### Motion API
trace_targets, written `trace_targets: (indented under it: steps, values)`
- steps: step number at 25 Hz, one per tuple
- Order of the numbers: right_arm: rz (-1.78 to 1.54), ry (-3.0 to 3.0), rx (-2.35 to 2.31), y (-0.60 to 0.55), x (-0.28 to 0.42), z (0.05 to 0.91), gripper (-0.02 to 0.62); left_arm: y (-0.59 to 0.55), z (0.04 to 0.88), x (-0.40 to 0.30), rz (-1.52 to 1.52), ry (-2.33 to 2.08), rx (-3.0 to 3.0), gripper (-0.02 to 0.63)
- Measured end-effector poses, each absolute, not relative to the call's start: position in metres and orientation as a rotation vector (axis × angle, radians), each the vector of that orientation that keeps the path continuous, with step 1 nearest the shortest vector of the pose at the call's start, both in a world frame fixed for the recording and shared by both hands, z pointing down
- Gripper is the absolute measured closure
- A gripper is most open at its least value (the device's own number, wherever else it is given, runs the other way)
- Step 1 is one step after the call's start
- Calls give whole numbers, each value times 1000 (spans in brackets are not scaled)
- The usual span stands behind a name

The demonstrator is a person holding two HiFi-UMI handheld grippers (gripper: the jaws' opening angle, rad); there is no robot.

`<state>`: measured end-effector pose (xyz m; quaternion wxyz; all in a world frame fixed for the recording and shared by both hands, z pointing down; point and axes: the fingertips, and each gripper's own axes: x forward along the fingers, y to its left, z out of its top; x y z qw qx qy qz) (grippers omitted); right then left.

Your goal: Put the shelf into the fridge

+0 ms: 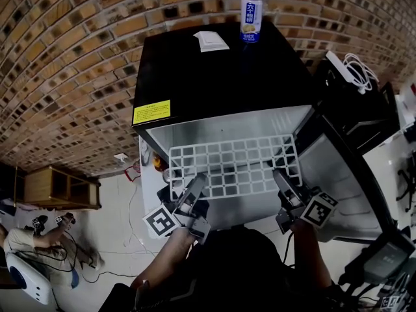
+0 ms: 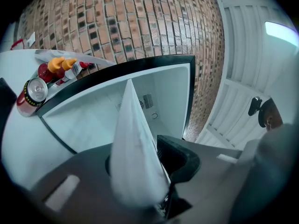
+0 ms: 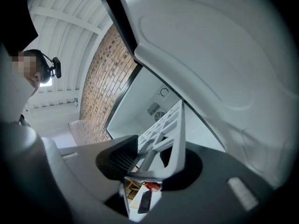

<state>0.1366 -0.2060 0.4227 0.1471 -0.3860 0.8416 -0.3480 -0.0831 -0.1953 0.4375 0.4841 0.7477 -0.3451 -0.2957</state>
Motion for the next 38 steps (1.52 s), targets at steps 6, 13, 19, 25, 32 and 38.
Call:
trace_targets:
  steps: [6,13,19,25,32,38]
  values:
    - [-1023,2398,-1097,-215,138,424,437,-200,437,-81,-720,-856,1821,538]
    - [-1060,2355,-1094,-217,138,428,443,-199,438,-81,-705,-862,1812,541]
    - [-1093,2316,-1121,-219,139,430,446,-199,438,-81,-700,-872,1811,540]
    - [-1084,2246,-1149,-224,137,425,454,-200,437,-81,-701,-872,1806,541]
    - [-1149,2153,-1176,-226,135,429,476,-200,438,-82,-717,-871,1785,548]
    - [-1182,2108,-1200,-225,133,436,485,-200,438,-80,-708,-873,1785,549]
